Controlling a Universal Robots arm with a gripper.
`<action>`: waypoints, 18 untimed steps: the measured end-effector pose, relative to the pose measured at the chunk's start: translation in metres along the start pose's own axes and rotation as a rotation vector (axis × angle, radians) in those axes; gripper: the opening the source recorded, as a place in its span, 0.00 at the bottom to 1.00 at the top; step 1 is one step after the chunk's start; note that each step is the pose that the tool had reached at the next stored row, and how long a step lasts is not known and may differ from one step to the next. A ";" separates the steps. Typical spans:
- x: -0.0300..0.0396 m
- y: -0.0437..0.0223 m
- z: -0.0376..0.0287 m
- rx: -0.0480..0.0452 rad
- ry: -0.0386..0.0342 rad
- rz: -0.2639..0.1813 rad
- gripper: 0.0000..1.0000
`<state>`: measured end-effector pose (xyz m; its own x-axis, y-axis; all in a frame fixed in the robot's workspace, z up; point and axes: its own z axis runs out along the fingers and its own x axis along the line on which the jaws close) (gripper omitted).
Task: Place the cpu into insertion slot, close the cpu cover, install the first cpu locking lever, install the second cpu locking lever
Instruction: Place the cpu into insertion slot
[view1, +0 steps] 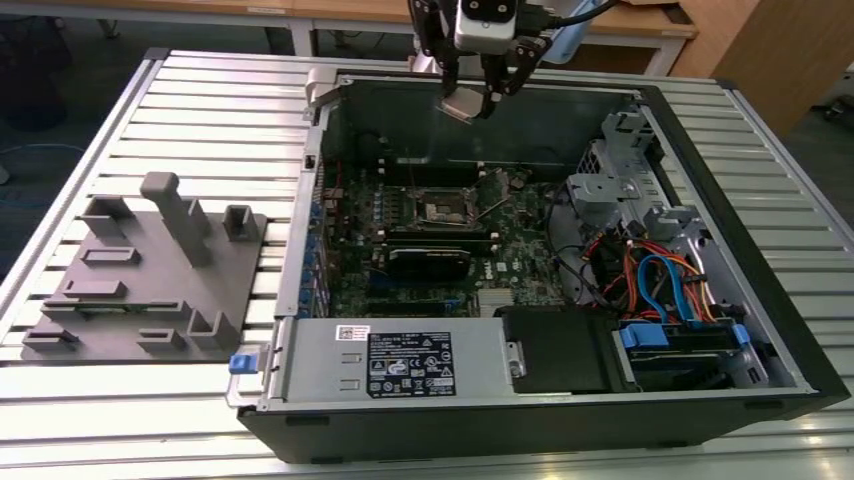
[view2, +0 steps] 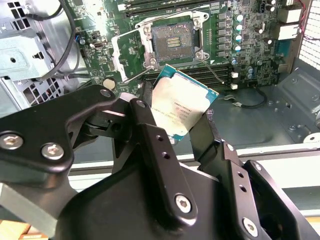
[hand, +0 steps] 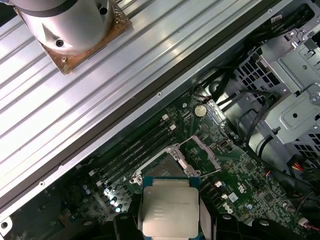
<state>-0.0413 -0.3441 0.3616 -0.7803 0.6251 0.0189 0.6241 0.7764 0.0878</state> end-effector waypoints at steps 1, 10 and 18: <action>0.0000 0.0000 0.0000 0.0000 0.0000 0.000 0.54; 0.0000 0.0000 0.0002 0.0000 0.0000 0.000 0.54; 0.0000 -0.0002 0.0015 -0.0007 -0.0035 0.040 0.54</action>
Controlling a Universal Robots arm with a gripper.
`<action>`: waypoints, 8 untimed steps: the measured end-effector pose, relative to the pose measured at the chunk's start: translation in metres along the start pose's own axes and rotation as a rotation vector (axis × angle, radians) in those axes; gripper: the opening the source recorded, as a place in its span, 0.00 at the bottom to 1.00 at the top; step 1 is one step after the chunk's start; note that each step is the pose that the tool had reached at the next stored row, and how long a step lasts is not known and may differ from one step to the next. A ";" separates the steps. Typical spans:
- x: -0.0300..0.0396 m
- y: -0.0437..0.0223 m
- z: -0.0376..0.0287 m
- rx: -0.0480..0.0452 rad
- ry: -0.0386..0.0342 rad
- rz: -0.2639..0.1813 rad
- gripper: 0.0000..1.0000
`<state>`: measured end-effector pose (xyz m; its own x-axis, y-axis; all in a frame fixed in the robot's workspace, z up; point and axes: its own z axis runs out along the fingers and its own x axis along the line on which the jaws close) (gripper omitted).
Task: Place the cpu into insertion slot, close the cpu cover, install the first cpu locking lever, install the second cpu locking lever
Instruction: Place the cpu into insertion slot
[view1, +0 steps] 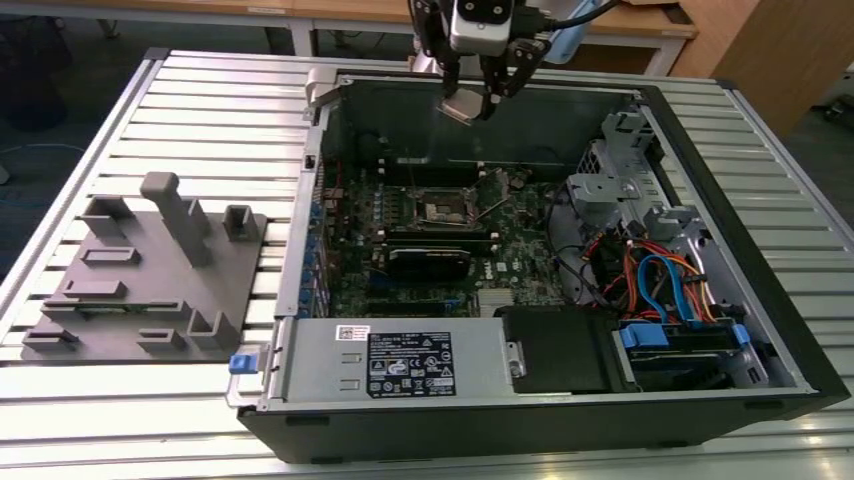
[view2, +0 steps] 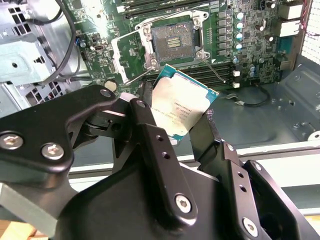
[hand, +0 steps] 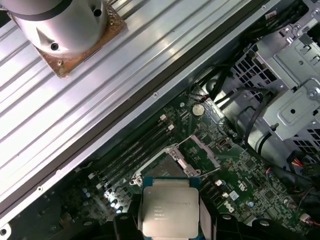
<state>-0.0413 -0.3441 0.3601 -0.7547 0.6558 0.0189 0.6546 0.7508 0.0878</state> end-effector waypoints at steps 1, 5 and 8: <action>0.0000 0.0000 0.0003 -0.0004 -0.0014 0.015 0.54; 0.0000 -0.0001 0.0015 -0.0013 -0.0061 0.069 0.54; 0.0005 -0.0005 0.0019 -0.0018 -0.0086 0.098 0.54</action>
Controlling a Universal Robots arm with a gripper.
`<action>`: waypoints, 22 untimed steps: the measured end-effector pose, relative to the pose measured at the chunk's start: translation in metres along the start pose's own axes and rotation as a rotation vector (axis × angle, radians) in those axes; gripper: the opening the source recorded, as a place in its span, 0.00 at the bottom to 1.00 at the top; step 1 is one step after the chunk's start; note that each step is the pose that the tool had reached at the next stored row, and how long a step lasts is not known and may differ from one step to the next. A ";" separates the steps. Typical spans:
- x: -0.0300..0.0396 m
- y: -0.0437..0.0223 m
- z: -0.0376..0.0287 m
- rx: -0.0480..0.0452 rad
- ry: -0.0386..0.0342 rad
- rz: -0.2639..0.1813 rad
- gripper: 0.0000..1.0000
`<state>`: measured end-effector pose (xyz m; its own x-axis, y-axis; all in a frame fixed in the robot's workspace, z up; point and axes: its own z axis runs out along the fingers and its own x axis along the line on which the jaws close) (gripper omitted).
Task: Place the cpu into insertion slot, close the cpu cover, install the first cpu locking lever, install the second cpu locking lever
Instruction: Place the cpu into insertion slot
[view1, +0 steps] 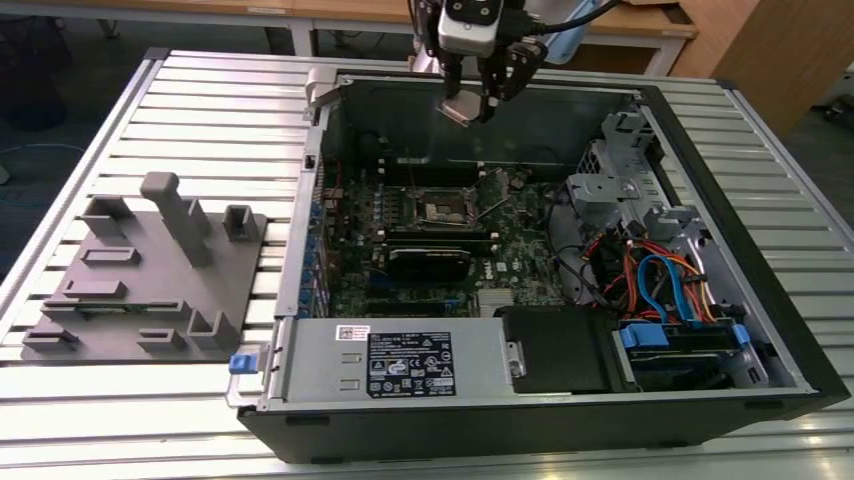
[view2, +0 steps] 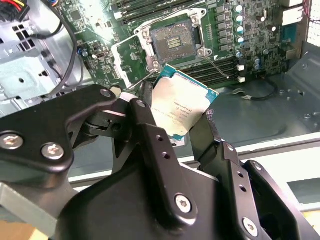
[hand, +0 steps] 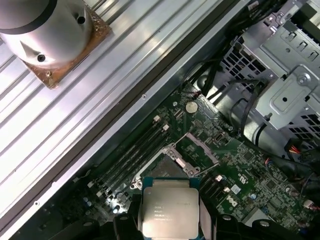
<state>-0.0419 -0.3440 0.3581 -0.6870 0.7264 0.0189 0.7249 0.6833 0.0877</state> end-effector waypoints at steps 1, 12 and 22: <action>0.0000 0.0000 0.0002 -0.0001 -0.0005 0.005 0.54; 0.0001 -0.0004 0.0039 -0.0015 -0.0063 0.072 0.54; 0.0001 -0.0007 0.0083 -0.0031 -0.0143 0.162 0.54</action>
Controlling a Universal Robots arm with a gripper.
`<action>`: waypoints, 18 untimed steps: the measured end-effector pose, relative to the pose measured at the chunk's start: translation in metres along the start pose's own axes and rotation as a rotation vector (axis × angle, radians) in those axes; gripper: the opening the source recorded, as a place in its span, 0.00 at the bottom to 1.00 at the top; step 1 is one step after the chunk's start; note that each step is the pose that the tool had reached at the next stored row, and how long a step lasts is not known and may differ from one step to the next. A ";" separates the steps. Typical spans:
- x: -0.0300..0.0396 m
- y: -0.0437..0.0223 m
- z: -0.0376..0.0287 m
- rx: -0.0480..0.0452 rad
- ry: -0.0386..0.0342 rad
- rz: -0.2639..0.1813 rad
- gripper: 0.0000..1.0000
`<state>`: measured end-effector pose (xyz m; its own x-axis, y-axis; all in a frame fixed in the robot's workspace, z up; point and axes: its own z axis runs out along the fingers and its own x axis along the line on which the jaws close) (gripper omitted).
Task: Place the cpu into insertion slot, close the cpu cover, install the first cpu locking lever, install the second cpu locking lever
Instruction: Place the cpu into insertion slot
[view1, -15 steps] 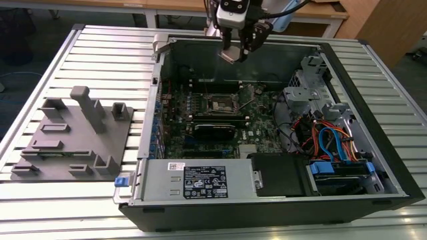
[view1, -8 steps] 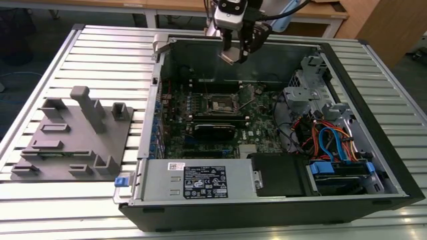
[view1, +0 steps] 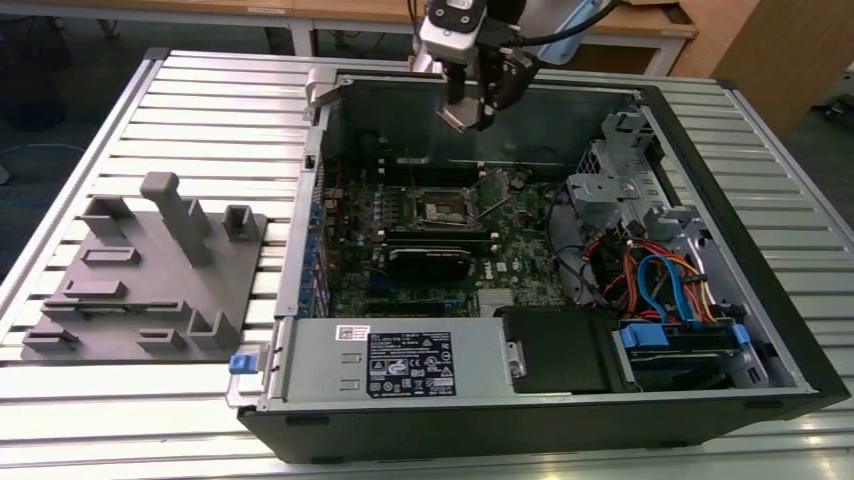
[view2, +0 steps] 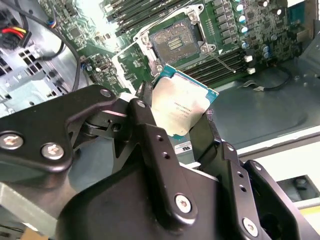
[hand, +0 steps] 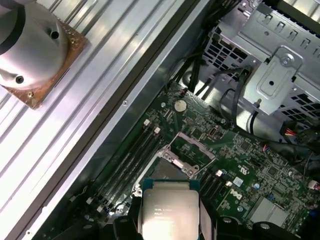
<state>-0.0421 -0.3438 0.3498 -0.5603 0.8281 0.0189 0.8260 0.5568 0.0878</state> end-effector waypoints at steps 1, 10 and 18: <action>0.0000 0.0000 0.0005 -0.0004 -0.0013 0.015 0.54; 0.0000 -0.0002 0.0038 -0.0032 -0.0145 0.165 0.54; 0.0000 -0.0004 0.0057 -0.0059 -0.0272 0.309 0.54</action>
<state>-0.0421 -0.3436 0.3441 -0.2809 0.9596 0.0189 0.9565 0.2783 0.0879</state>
